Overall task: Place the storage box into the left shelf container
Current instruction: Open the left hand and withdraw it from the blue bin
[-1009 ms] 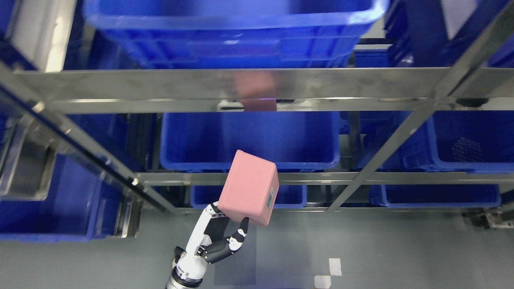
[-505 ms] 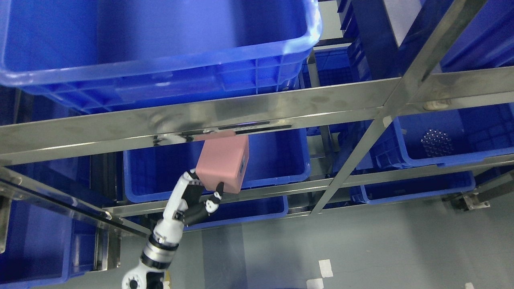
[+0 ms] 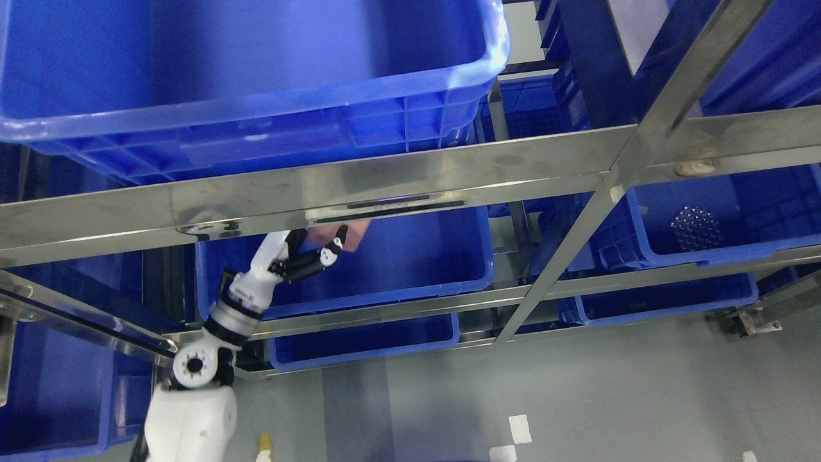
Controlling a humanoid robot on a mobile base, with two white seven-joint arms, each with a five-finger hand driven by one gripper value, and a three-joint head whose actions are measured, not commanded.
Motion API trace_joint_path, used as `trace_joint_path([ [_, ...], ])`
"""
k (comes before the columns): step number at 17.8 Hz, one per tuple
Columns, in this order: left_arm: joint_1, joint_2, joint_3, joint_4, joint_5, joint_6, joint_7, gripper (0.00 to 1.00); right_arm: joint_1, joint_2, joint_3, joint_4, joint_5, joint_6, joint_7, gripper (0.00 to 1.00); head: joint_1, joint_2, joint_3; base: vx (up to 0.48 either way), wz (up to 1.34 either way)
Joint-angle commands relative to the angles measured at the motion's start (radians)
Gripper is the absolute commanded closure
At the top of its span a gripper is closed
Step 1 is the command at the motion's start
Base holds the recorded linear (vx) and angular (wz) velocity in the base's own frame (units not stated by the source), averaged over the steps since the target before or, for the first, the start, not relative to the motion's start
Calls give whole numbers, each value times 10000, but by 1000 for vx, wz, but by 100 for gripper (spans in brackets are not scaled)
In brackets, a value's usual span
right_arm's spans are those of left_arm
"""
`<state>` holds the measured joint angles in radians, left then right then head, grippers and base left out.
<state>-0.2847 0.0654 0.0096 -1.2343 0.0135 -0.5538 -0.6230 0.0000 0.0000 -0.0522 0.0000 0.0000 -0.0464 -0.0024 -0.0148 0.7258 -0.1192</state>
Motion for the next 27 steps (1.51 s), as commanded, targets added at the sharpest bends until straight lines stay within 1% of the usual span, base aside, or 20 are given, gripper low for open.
trace_joint_path([
  [1,-2259,236,778,3505,-3565,-106,18,95,-46,-175,1,-175,-215,-27,-6,0,0,0,0,0,0],
  [3,-2491,159,733,3676,-4366,-153,18,93,-30,-175,1,-175,-215,-27,-6,0,0,0,0,0,0],
  [5,-2522,83,625,3676,-4750,-153,18,89,-30,-175,1,-175,-215,-27,-6,0,0,0,0,0,0],
  [8,-2706,21,548,3661,-4906,-138,18,76,-46,-175,1,-175,-215,-27,-6,0,0,0,0,0,0],
  [9,-2721,6,548,3615,-4906,-138,33,69,-30,-175,1,-175,-215,-27,-6,0,0,0,0,0,0],
  [10,-2737,-55,563,3569,-4906,-138,33,61,-45,-175,1,-175,-215,-42,-6,0,0,0,0,0,0],
  [11,-2783,-116,594,3508,-4845,-138,33,48,-46,-175,1,-175,-215,-42,-6,0,0,0,0,0,0],
  [12,-2813,-269,670,3219,-4799,-107,48,23,-46,-175,1,-175,-215,-42,-6,0,0,0,0,0,0],
  [13,-2783,-479,792,2851,-4753,-92,79,20,-46,-175,1,-175,-215,-27,-6,0,0,0,0,0,0],
  [14,-2692,-479,1158,2331,-4585,15,109,14,-30,-175,1,-175,-215,-27,9,0,0,0,0,0,0],
  [15,-2630,-479,1238,1901,-4234,122,140,3,-30,-175,1,-175,-215,-27,-6,0,0,-1,0,0,0],
  [16,-2493,-479,1163,1563,-3608,579,156,0,-30,-175,1,-175,-215,-42,-6,0,0,-1,0,0,0],
  [18,-2095,-479,1116,598,-1450,2414,293,0,-30,-175,1,-175,-215,-27,-6,0,0,-1,0,0,0],
  [19,-1865,-479,1085,-75,-118,3593,476,0,-30,-175,1,-175,-215,-42,9,0,0,0,0,0,0],
  [20,-1559,-479,1070,-766,564,3985,842,0,-30,-175,1,-175,-215,-42,9,0,0,0,0,0,0],
  [22,-945,-479,948,-1856,693,3973,1914,0,-45,-175,1,-175,-215,-27,-6,0,0,0,0,0,0],
  [25,433,-479,366,-3941,709,3958,3448,0,-45,-175,1,-175,-215,-27,-6,0,0,0,0,0,0],
  [26,864,-479,258,-4388,709,3928,3651,0,-30,-175,1,-175,-215,-27,-6,0,0,-1,0,0,0],
  [27,1551,-479,120,-4469,709,3396,3593,0,-30,-175,1,-175,-215,-27,-6,0,0,-1,0,0,0],
])
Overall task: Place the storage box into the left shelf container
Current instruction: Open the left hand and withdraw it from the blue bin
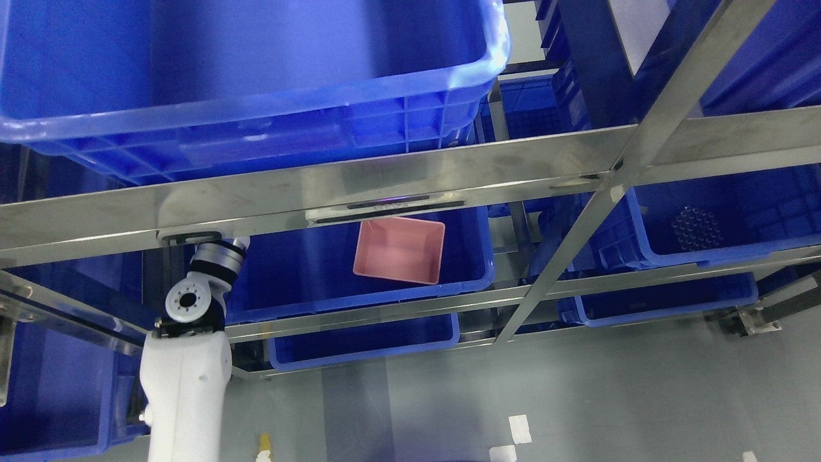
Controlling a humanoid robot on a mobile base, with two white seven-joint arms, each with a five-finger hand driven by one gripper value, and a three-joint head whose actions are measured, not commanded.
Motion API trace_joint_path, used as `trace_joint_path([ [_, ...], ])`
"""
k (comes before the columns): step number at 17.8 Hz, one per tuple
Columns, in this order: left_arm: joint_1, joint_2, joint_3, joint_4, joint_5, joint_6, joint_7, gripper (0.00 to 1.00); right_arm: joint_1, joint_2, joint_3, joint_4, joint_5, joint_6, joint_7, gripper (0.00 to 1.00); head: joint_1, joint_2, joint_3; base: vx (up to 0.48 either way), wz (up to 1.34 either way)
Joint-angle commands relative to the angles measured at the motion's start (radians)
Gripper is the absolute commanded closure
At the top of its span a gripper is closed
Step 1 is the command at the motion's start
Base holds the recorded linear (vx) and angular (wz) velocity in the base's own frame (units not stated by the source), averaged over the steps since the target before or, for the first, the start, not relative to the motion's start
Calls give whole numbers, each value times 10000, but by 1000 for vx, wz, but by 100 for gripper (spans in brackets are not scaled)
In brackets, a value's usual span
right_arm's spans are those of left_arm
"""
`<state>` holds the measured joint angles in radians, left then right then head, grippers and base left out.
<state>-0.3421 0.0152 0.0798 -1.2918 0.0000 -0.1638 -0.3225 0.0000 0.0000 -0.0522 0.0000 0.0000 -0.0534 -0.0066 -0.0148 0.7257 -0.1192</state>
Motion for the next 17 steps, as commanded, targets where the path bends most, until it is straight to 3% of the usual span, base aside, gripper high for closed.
trace_joint_path([
  [1,2573,23,-598,-3894,844,-980,496,0,-30,-175,0,-174,-215,43,50,0,0,0,0,0,0],
  [6,3175,23,-430,-3894,844,-2088,556,0,-31,-175,0,-174,-215,43,35,0,0,0,0,0,0],
  [11,3191,23,-399,-3894,844,-2013,1841,0,-46,-175,0,-174,-215,43,35,0,0,0,0,0,0],
  [17,3298,23,-460,-3879,844,-1660,1967,0,-31,-175,0,-174,-215,43,35,0,0,0,0,0,0],
])
